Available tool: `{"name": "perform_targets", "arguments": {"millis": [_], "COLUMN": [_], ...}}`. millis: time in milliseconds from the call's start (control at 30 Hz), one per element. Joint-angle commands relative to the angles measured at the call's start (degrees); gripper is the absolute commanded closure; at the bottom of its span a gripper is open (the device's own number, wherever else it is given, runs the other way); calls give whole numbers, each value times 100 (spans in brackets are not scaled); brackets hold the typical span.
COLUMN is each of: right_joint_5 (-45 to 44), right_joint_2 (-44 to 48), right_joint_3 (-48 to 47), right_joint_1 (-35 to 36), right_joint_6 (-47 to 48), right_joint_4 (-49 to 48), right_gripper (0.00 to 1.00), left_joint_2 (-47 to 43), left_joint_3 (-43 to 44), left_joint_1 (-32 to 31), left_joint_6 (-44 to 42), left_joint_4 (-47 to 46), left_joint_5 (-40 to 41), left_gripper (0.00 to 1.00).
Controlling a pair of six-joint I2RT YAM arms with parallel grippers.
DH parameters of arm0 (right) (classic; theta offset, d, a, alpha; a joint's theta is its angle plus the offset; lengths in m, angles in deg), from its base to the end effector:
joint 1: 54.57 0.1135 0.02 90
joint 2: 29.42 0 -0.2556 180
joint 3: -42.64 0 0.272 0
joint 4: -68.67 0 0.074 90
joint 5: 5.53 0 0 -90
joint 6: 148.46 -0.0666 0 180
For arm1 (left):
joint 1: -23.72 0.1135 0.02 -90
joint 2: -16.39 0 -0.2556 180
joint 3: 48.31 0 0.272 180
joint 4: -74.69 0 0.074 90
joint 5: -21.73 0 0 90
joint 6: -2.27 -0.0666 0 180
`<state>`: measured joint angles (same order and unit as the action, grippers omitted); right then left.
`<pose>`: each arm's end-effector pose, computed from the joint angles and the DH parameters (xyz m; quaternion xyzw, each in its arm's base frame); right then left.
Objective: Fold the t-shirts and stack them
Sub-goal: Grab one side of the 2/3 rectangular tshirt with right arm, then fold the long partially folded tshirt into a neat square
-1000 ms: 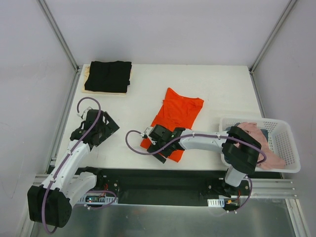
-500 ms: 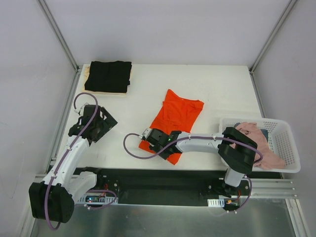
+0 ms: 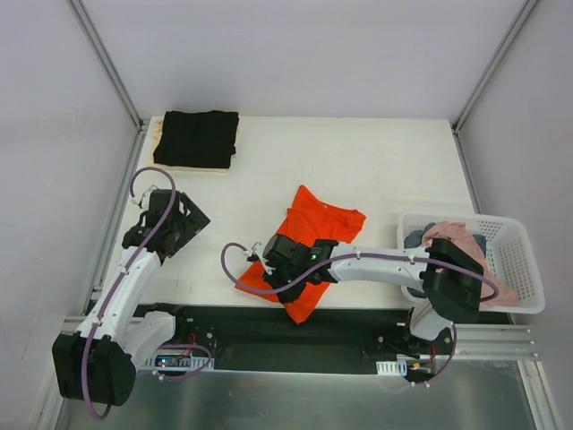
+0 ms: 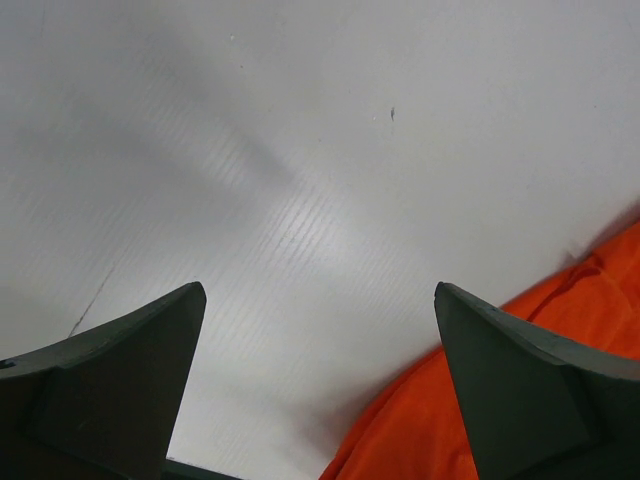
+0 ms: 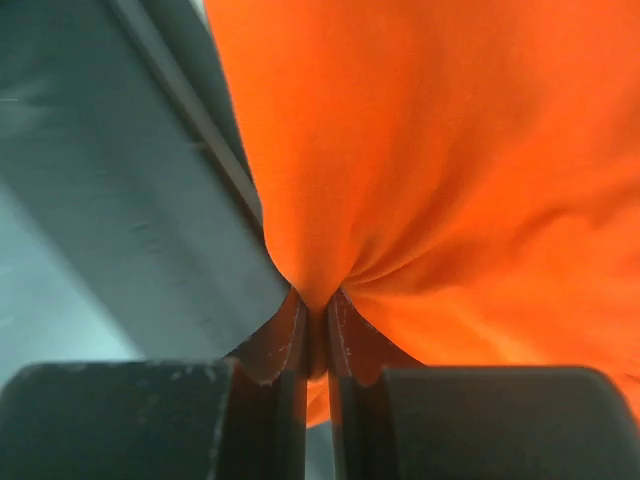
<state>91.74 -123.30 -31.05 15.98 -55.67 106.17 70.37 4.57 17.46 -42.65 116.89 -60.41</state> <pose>0.1144 0.3493 0.1563 -0.5866 0.7583 0.2053 0.1966 0.2431 -0.0175 0.2190 -0.3300 0.8549 -0.1146 0.3836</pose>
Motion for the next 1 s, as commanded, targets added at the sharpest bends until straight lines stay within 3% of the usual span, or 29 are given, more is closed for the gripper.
{"name": "perform_targets", "arguments": {"millis": [0, 367, 600, 967], "right_joint_5": [1082, 2129, 2130, 1928], "right_joint_2": [564, 1338, 1408, 1162], "right_joint_3": [-505, -558, -760, -1314], "right_joint_1": [-49, -1560, -2728, -3609], "right_joint_6": [-270, -420, -42, 644], "right_joint_4": [327, 864, 1198, 1743], "right_gripper": [99, 99, 98, 98], "left_joint_2": [-273, -379, -177, 122], "left_joint_3": [205, 240, 389, 451], "left_joint_1": [64, 55, 64, 64], "left_joint_6": [-157, -192, -236, -315], "left_joint_4": [25, 17, -10, -185], "left_joint_5": [216, 207, 128, 32], "left_gripper": [1, 1, 1, 1]}}
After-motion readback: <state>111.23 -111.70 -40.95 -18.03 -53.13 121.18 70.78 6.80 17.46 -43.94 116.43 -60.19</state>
